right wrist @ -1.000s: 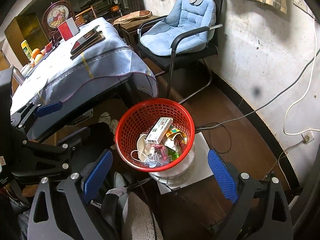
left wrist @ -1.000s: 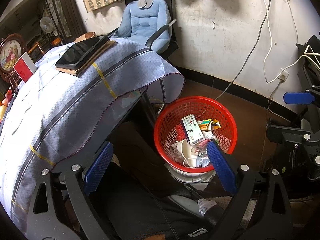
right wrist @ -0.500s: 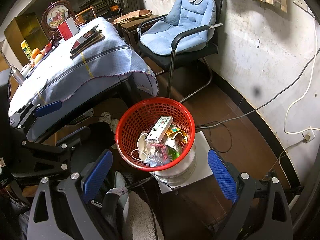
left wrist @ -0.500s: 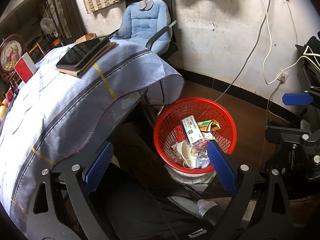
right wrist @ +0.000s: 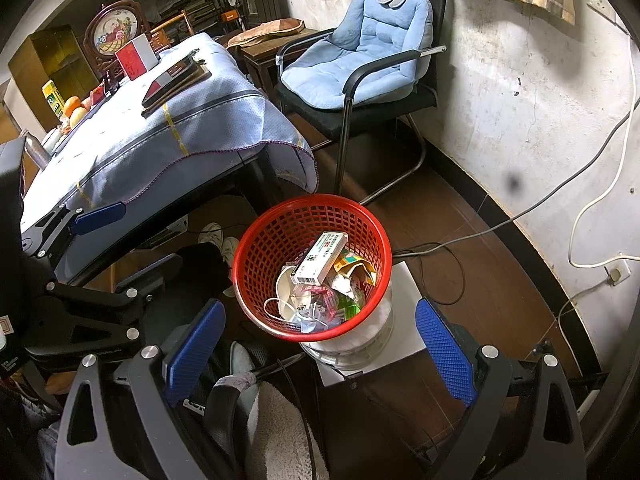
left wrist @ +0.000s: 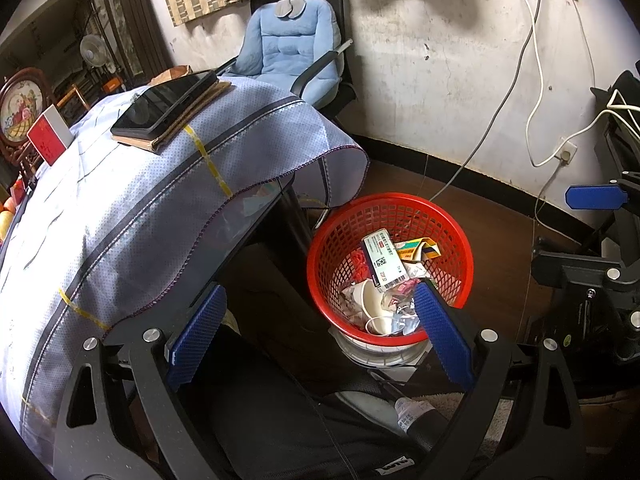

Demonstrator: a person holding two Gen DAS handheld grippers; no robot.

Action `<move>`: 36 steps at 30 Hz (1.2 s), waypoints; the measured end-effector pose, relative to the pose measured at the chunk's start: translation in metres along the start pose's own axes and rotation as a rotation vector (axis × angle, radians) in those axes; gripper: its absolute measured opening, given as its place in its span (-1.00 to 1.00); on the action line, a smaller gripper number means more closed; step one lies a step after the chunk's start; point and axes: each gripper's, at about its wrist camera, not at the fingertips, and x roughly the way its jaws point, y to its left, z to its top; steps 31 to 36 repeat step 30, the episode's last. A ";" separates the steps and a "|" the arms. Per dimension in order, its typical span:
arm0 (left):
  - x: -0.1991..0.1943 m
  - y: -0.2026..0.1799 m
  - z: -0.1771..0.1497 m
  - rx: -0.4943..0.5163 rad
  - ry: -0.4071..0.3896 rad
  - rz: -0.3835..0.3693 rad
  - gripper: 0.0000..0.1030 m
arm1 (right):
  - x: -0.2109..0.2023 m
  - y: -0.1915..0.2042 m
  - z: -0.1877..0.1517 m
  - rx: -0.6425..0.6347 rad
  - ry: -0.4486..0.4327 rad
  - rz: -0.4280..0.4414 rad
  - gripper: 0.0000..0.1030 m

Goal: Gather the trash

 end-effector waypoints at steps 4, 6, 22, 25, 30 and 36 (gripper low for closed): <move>0.000 0.000 0.000 -0.001 0.001 0.000 0.77 | 0.000 0.000 0.000 0.001 0.000 0.000 0.83; 0.001 0.000 0.000 -0.001 0.002 0.000 0.77 | 0.000 0.000 0.000 0.001 0.001 0.000 0.83; 0.002 -0.001 0.000 0.001 0.005 0.001 0.77 | 0.000 0.002 -0.002 0.002 0.003 0.001 0.83; 0.002 -0.001 -0.001 0.003 0.003 0.008 0.77 | 0.000 0.001 -0.002 0.003 0.004 0.001 0.83; 0.002 0.000 -0.001 0.005 0.004 0.001 0.77 | 0.000 0.002 -0.004 0.004 0.002 0.003 0.83; 0.002 0.000 -0.001 0.005 0.004 0.001 0.77 | 0.000 0.002 -0.004 0.004 0.002 0.003 0.83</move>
